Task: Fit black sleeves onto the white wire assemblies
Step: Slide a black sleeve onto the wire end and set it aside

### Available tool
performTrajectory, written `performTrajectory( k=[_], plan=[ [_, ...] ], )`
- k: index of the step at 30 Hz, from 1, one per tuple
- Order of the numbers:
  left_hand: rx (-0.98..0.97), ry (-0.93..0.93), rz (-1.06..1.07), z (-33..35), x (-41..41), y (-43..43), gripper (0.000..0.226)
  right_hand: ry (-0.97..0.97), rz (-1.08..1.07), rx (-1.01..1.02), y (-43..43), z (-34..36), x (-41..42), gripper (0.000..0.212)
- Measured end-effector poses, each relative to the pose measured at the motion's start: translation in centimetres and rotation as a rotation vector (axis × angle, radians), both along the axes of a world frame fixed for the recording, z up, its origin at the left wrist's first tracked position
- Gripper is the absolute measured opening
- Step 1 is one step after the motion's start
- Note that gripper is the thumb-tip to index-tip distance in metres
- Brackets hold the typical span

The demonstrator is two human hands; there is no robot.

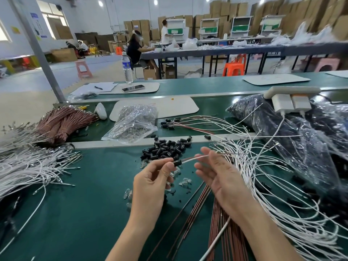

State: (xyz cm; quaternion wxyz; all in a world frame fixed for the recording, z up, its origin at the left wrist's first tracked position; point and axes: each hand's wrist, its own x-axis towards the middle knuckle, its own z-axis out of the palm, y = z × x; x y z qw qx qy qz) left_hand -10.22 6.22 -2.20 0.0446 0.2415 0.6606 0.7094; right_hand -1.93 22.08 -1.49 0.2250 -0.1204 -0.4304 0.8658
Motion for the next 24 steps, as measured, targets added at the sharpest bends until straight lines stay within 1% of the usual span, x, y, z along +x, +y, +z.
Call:
performTrajectory(
  k=[1,3,5,7,9,13,17,19,20,22,24],
  plan=[
    [-0.012,0.021,-0.02,0.0,0.3,0.1,0.015,-0.025,0.055,0.073,-0.6,-0.2,-0.2,0.033],
    [-0.038,0.068,-0.061,0.0,0.8,0.4,0.013,-0.055,0.121,0.237,-1.8,-0.6,-0.4,0.03],
    [-0.066,0.119,-0.06,0.0,0.8,0.4,0.012,-0.064,0.097,0.316,-2.1,-0.7,-0.5,0.026],
    [-0.093,0.154,-0.026,-0.1,0.5,0.3,0.01,-0.056,0.044,0.282,-1.9,-0.5,-0.4,0.026],
    [-0.127,0.197,0.01,-0.3,0.3,0.1,0.008,-0.042,0.012,0.186,-1.4,-0.2,-0.3,0.029],
    [-0.25,0.357,0.037,-0.7,0.1,0.0,0.01,0.0,-0.001,0.036,-1.1,0.2,-0.2,0.028],
    [-0.306,0.442,0.045,-1.0,0.0,-0.1,0.013,0.027,0.012,-0.079,-0.9,0.3,-0.2,0.028],
    [-0.311,0.466,0.044,-0.9,0.1,-0.1,0.012,0.03,0.041,-0.053,-1.2,0.0,-0.2,0.032],
    [-0.315,0.479,0.036,-0.8,0.2,-0.1,0.011,0.019,0.051,0.001,-1.5,-0.1,-0.2,0.033],
    [-0.319,0.486,0.005,-0.7,0.4,0.0,0.009,-0.019,0.042,0.115,-1.9,-0.3,-0.3,0.03],
    [-0.29,0.446,-0.036,-0.6,0.4,0.1,0.01,-0.021,0.015,0.13,-2.0,-0.3,-0.4,0.028]
  ],
)
